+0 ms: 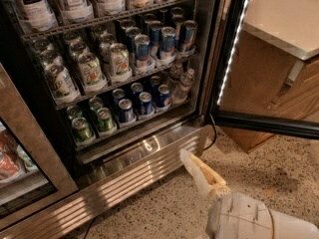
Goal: Open right fridge door
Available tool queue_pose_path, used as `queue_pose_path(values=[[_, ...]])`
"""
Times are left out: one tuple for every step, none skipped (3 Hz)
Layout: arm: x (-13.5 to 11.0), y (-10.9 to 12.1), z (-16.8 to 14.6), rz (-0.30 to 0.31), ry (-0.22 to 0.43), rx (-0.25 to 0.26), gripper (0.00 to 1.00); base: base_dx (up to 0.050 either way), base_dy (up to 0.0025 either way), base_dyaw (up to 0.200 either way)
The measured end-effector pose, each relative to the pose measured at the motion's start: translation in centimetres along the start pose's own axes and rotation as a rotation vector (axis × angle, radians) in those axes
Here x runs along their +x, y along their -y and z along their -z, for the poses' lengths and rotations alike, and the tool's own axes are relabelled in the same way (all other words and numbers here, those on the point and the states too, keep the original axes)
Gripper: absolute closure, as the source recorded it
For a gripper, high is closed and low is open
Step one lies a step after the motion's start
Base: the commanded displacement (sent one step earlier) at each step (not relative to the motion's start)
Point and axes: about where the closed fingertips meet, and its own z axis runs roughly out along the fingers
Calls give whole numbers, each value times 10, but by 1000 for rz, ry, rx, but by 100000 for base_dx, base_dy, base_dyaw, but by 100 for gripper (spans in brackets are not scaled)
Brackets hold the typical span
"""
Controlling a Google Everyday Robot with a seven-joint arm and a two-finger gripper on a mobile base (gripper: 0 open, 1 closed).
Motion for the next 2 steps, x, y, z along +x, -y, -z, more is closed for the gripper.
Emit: queue_pose_path(values=[[-2, 2, -2, 1, -1, -1, 0, 0, 0, 0], [-25, 37, -33, 24, -19, -9, 0, 0, 0, 0]])
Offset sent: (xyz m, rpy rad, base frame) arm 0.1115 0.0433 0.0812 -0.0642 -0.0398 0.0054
